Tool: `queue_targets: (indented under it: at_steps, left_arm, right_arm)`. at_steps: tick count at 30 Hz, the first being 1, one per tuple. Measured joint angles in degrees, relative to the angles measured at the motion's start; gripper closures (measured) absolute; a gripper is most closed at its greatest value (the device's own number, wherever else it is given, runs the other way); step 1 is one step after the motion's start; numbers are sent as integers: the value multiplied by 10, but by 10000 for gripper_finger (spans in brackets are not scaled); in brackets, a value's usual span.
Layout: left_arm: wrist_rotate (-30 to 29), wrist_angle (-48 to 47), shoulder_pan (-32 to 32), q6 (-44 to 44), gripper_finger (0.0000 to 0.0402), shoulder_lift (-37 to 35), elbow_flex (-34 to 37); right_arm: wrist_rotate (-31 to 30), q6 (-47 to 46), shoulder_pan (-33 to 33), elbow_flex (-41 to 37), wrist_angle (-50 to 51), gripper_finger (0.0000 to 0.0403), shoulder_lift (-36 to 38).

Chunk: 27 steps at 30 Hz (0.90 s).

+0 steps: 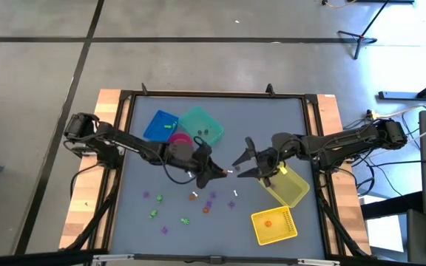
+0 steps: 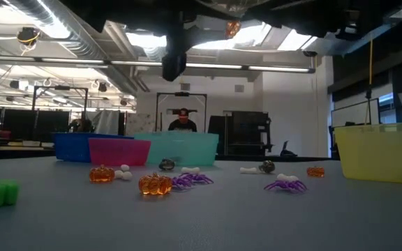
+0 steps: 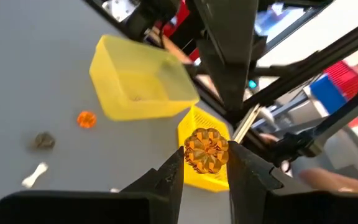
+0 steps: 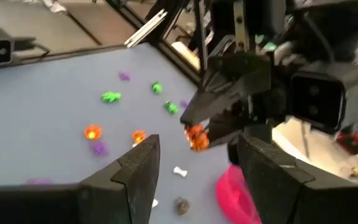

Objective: Sort Halloween decoration
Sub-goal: Put the orange pumpkin toy into the yellow bin

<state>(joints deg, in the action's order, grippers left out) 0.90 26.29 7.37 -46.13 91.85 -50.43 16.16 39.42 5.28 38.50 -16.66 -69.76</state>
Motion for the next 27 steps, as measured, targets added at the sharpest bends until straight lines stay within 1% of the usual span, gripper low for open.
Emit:
queue_targets:
  at_steps: [4,13,17,22,24,27]
  left_arm:
    - [2,19,-9,0,314,0,0]
    - [4,27,-14,1,314,0,0]
    - [10,30,-14,1,314,0,0]
    - [16,30,-14,1,314,0,0]
    - [16,30,-14,1,314,0,0]
    - [16,30,-14,1,314,0,0]
  right_arm:
    - [0,1,0,0,-41,187,-11]
    - [-6,5,0,0,-113,187,-70]
    - [-9,6,0,0,-138,187,-88]
    - [-10,6,0,0,-139,188,-101]
    - [-17,6,0,0,-138,194,-101]
    - [-21,6,0,0,-139,217,-101]
